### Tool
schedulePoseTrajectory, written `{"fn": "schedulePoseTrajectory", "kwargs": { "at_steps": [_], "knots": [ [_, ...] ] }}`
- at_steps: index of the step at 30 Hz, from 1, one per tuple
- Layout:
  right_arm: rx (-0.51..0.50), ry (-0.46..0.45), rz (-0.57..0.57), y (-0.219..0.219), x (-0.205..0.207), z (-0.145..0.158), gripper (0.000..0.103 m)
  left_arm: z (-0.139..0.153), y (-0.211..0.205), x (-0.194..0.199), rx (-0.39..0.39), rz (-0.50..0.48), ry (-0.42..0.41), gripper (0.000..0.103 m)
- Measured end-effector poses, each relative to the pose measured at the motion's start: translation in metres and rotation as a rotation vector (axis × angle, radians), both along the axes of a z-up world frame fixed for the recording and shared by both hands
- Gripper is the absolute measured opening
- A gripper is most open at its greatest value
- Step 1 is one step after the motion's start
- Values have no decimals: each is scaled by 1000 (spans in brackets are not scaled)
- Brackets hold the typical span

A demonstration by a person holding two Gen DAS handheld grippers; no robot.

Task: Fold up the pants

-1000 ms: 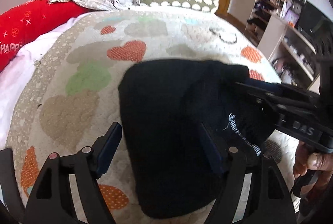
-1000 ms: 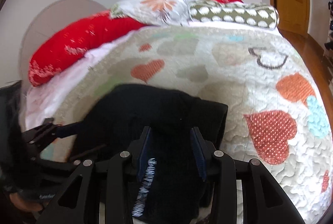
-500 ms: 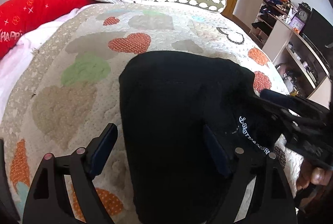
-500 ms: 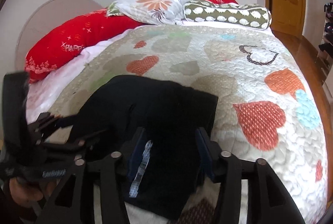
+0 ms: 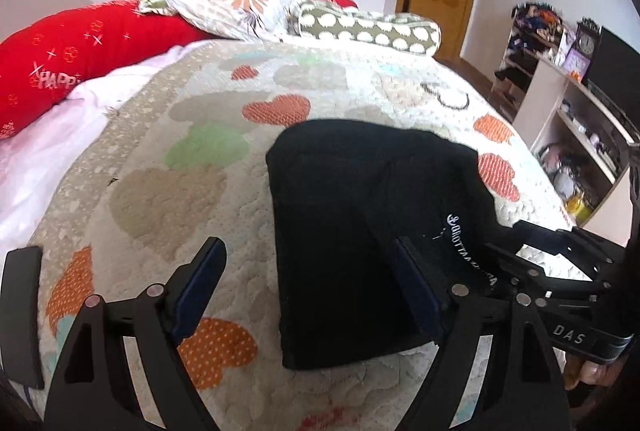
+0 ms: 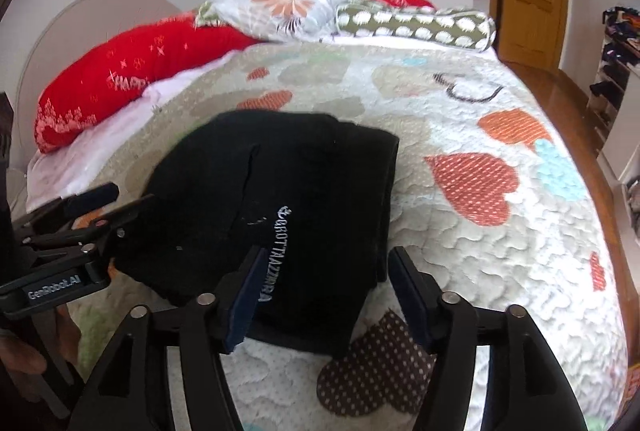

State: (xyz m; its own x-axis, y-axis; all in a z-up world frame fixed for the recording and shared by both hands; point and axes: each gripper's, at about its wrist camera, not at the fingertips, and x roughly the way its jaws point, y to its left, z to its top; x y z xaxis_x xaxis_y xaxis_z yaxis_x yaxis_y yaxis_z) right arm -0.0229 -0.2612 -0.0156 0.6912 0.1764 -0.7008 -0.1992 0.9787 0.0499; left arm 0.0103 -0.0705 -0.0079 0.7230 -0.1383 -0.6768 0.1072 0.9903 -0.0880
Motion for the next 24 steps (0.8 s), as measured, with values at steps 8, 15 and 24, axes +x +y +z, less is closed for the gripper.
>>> {"fn": "schedulePoseTrajectory", "kwargs": {
  "at_steps": [8,15,24],
  "knots": [
    [29,-76,-44,1,-29,23,80,7,1,-22,34,24,-15,85],
    [37,-83,-44,7,-42,29,82,23,8,-42,35,52,-61,85],
    [30,-85,-44,12,-49,31,83,33,11,-58,90,82,-110,85]
  ]
}}
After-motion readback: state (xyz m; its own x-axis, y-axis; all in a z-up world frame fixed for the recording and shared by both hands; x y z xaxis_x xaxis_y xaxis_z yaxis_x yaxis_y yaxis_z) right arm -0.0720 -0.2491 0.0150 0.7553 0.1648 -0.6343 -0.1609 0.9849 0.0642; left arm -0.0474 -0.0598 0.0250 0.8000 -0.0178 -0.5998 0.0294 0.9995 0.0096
